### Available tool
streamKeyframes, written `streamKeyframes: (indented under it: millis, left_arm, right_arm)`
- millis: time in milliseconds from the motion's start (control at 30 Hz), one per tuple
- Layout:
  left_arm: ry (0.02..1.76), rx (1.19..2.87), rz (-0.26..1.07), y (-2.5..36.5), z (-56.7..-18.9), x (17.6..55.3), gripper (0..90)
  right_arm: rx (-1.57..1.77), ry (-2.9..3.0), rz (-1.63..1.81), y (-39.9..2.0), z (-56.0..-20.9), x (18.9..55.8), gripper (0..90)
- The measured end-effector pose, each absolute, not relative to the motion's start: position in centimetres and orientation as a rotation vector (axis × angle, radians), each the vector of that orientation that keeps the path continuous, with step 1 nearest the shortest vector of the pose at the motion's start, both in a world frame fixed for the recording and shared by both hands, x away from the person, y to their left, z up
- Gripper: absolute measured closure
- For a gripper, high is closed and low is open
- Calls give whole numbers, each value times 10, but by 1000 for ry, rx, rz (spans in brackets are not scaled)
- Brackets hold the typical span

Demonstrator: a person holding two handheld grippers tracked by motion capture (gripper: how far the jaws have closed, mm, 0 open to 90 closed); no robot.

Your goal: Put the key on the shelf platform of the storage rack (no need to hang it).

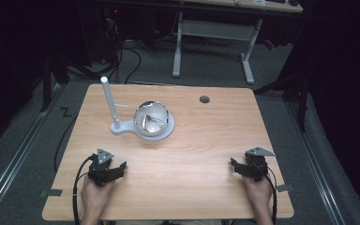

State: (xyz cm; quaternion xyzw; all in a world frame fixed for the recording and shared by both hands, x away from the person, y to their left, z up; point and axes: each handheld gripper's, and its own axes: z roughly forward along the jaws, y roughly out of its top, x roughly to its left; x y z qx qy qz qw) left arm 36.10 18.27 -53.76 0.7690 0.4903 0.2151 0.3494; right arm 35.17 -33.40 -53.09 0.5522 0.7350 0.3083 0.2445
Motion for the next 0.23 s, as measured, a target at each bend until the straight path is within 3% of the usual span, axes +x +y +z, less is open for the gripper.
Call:
streamKeyframes:
  millis: [233]
  left_arm:
    - [1267, 1994, 548, 183, -538, 361, 308]
  right_arm:
    - [1508, 2007, 842, -334, -531, 352, 325]
